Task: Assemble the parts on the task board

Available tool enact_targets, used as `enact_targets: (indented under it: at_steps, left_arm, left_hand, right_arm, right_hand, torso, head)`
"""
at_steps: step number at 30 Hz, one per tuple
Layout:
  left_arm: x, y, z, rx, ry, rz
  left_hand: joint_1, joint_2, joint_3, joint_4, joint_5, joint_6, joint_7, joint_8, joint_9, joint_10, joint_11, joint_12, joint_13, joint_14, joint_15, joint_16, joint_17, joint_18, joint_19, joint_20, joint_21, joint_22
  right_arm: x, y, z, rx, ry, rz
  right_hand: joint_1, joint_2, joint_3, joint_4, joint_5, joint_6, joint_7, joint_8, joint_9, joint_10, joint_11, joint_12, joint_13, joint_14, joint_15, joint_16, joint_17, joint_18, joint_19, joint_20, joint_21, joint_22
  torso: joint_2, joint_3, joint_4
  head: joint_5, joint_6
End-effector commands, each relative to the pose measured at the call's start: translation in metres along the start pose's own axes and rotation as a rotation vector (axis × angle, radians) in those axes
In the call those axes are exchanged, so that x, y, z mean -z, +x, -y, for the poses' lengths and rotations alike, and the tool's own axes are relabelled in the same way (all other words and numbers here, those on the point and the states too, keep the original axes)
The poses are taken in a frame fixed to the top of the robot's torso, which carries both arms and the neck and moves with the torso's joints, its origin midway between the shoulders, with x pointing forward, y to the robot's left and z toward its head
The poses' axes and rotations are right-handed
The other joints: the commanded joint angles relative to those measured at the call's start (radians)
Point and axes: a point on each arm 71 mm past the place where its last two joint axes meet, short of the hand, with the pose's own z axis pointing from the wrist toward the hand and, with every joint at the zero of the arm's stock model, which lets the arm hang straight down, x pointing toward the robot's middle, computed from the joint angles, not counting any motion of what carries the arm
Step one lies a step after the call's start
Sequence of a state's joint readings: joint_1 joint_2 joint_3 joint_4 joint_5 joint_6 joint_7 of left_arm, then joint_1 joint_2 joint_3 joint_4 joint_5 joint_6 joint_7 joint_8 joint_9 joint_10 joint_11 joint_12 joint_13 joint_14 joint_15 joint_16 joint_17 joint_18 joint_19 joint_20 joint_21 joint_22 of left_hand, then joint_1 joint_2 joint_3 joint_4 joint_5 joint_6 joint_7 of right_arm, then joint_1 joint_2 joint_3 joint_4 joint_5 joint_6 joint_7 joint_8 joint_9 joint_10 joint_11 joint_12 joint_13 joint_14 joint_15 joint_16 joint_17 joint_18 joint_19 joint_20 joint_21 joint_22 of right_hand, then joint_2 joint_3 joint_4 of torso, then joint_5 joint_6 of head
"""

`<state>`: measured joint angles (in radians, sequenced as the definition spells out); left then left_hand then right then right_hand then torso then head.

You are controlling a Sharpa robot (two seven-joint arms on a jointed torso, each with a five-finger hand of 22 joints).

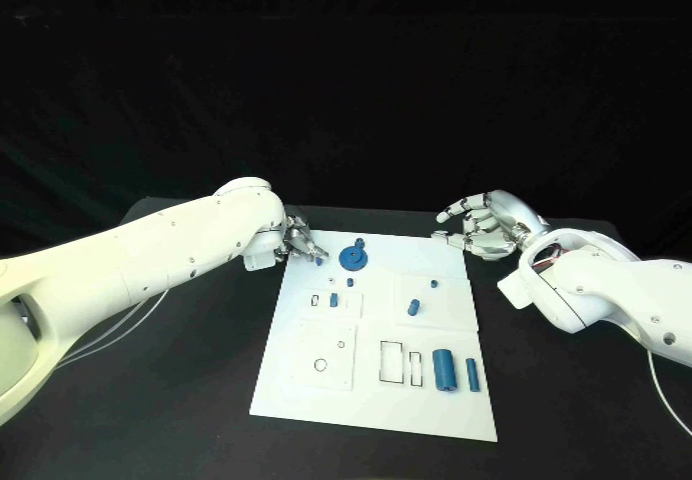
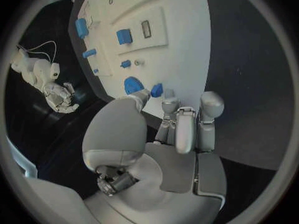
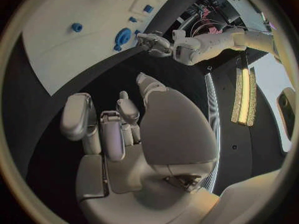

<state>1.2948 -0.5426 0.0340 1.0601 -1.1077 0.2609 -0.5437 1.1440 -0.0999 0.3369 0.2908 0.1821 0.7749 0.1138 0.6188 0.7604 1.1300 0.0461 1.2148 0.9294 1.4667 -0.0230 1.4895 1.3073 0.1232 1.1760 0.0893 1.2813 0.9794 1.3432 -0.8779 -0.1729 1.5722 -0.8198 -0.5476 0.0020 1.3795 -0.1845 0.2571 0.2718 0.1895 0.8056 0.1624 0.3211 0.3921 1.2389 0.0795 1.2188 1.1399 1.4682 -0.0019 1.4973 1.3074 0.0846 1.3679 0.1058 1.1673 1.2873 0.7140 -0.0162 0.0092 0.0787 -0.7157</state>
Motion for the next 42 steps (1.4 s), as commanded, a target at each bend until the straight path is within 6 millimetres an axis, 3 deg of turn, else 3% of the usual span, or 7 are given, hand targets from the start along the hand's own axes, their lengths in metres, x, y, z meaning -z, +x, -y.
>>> enact_targets:
  at_steps: [1,18,26,31,38,42]
  left_arm:
    - [-0.001,0.002,0.003,0.016,0.022,-0.018]
    - [-0.002,0.001,0.002,0.055,0.034,-0.006]
    - [-0.001,-0.002,-0.002,0.109,0.046,0.015]
    - [0.0,-0.002,-0.005,0.139,0.049,0.009]
    - [0.003,-0.001,-0.009,0.183,0.06,-0.011]
    - [0.008,0.001,-0.011,0.194,0.073,-0.022]
  left_hand:
    - [0.023,0.008,0.011,0.0,0.004,0.009,0.0,-0.006,-0.005,0.006,-0.004,0.004,0.0,0.037,0.005,0.006,0.101,-0.002,0.005,-0.001,0.007,0.002]
    - [0.134,0.045,0.049,-0.005,0.005,0.023,-0.01,0.01,-0.013,0.009,-0.014,0.004,-0.007,0.04,-0.002,0.012,0.109,-0.003,0.009,-0.006,0.014,0.014]
    - [0.219,0.046,0.108,-0.004,0.005,0.027,-0.038,0.125,0.078,0.034,-0.039,0.016,0.007,0.047,-0.024,0.019,0.122,-0.008,0.026,-0.021,0.03,0.042]
    - [0.233,0.044,0.138,-0.005,0.007,0.016,-0.04,0.142,0.095,0.04,-0.042,0.021,0.013,0.048,-0.026,0.02,0.123,-0.009,0.03,-0.024,0.034,0.048]
    - [0.242,0.018,0.226,-0.014,0.012,0.004,-0.043,0.163,0.118,0.049,-0.043,0.027,0.02,0.05,-0.029,0.022,0.125,-0.011,0.033,-0.027,0.04,0.057]
    - [0.184,-0.022,0.37,-0.049,0.01,0.005,-0.045,0.184,0.139,0.067,-0.046,0.038,0.033,0.056,-0.031,0.028,0.138,-0.013,0.043,-0.03,0.051,0.075]
  right_arm:
    - [0.0,0.002,-0.001,0.002,-0.007,-0.014]
    - [-0.001,0.003,-0.001,0.003,-0.006,-0.02]
    - [-0.001,0.005,0.0,0.003,-0.001,-0.031]
    - [-0.001,0.005,0.002,0.003,0.003,-0.035]
    - [-0.001,0.006,0.004,0.003,0.008,-0.037]
    - [0.0,0.005,0.005,0.003,0.011,-0.036]
  right_hand:
    - [0.007,0.005,-0.001,0.004,0.006,-0.005,0.001,0.005,-0.001,-0.002,-0.002,0.0,0.001,0.065,0.005,-0.003,0.117,0.007,-0.003,0.001,-0.004,0.002]
    - [0.007,0.005,-0.001,0.005,0.007,-0.004,0.001,0.005,-0.002,0.0,-0.002,0.002,0.003,0.065,0.005,-0.004,0.117,0.007,-0.002,0.001,-0.003,0.002]
    - [0.007,0.005,-0.001,0.005,0.007,-0.004,0.001,0.005,-0.002,0.0,-0.002,0.002,0.003,0.065,0.005,-0.004,0.117,0.007,-0.002,0.001,-0.003,0.002]
    - [0.008,0.005,0.0,0.005,0.007,-0.004,0.0,0.006,-0.002,0.001,-0.002,0.003,0.004,0.065,0.005,-0.004,0.116,0.007,-0.002,0.001,-0.004,0.002]
    - [0.008,0.005,0.0,0.005,0.007,-0.004,0.0,0.006,-0.002,0.001,-0.002,0.003,0.004,0.065,0.005,-0.004,0.116,0.007,-0.002,0.001,-0.004,0.002]
    - [0.008,0.005,0.0,0.005,0.007,-0.004,0.0,0.006,-0.002,0.001,-0.002,0.003,0.004,0.065,0.005,-0.004,0.116,0.007,-0.002,0.001,-0.004,0.002]
  torso:
    - [0.0,-0.0002,0.0002]
    - [0.0,0.0,0.0004]
    - [0.0,0.0002,-0.0027]
    - [-0.001,0.0003,-0.0004]
    - [-0.005,-0.0012,0.0066]
    - [-0.004,-0.0003,0.0052]
  head:
    - [0.001,-0.001]
    - [0.002,-0.004]
    - [0.003,-0.005]
    - [0.001,-0.007]
    - [0.001,-0.008]
    - [0.004,-0.008]
